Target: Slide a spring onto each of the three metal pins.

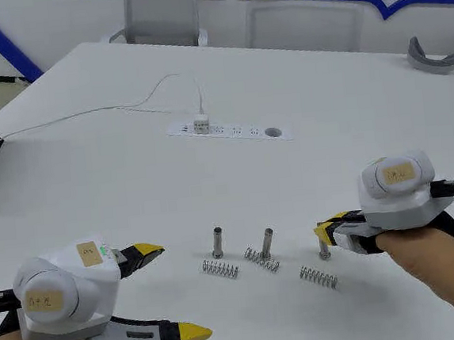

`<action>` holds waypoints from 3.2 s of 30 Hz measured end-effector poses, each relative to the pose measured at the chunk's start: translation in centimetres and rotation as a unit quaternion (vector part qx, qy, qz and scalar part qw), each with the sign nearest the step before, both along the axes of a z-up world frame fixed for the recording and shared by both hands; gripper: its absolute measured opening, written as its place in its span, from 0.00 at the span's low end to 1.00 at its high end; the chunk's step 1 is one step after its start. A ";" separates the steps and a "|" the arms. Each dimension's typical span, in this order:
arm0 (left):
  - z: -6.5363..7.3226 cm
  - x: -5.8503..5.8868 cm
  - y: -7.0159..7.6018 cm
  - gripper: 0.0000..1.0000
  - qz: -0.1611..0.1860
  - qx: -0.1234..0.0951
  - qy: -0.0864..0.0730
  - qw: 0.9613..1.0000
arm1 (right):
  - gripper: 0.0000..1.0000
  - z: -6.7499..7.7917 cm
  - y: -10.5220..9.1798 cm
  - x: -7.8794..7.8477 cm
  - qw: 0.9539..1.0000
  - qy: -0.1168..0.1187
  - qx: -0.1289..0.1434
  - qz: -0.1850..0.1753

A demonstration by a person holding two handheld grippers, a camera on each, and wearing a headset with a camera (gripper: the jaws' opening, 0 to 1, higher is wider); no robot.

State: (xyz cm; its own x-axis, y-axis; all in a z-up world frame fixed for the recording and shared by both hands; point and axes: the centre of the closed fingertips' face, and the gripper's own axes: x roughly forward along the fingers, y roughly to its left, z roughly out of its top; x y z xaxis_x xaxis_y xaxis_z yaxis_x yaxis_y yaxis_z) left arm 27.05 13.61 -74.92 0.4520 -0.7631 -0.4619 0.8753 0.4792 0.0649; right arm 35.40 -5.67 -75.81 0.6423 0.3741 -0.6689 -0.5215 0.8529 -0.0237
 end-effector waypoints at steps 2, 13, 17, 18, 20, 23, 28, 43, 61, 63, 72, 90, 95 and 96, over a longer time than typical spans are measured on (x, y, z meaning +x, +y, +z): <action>0.0 0.0 0.0 0.80 0.000 0.000 -0.001 1.000 | 0.09 0.0 -0.1 -0.3 1.000 0.000 0.007 -0.003; 0.1 -0.3 -0.1 0.80 0.000 0.002 -0.002 1.000 | 0.09 -0.2 0.0 -1.0 1.000 0.004 0.014 0.003; 0.1 -0.4 -0.1 0.80 0.001 0.003 -0.001 1.000 | 0.09 -0.1 0.0 -1.2 1.000 0.004 0.013 0.004; 0.1 -0.4 -0.1 0.80 0.001 0.003 -0.002 1.000 | 0.09 -0.1 0.0 -1.2 1.000 0.004 0.012 0.004; 0.2 -0.5 -0.2 0.80 0.001 0.002 -0.002 1.000 | 0.09 -0.1 0.0 -1.3 1.000 0.005 0.013 0.005; 0.2 -0.5 -0.2 0.80 0.000 0.002 -0.003 1.000 | 0.09 0.0 0.1 -1.4 1.000 0.004 0.012 0.008; 0.2 -0.5 -0.3 0.80 0.000 0.002 -0.003 1.000 | 0.11 0.3 -0.1 -1.5 1.000 -0.003 0.015 0.009; 0.3 -0.5 -0.5 0.80 -0.003 0.000 -0.005 1.000 | 0.13 0.6 -0.7 -3.3 1.000 -0.002 0.012 0.021; 0.2 -0.6 -0.6 0.79 -0.004 -0.001 -0.003 1.000 | 0.14 -0.9 1.9 -4.9 0.995 0.030 -0.003 0.095; 0.2 -0.6 -0.6 0.79 -0.005 -0.001 -0.002 1.000 | 0.13 -1.1 2.1 -5.0 0.994 0.035 -0.008 0.103; 0.0 -0.6 -0.6 0.79 -0.005 0.000 -0.001 1.000 | 0.14 -2.1 2.8 -4.7 0.988 0.050 -0.046 0.140; -0.2 -1.0 -0.7 0.79 -0.005 0.001 0.002 1.000 | 0.13 -3.9 4.0 -4.6 0.964 0.087 -0.120 0.219; -0.2 -1.1 -0.6 0.79 -0.005 0.002 0.003 1.000 | 0.12 -4.3 4.0 -4.5 0.958 0.100 -0.133 0.232; -0.3 -1.1 -0.6 0.79 -0.004 0.002 0.004 1.000 | 0.12 -4.4 4.0 -4.5 0.957 0.103 -0.136 0.235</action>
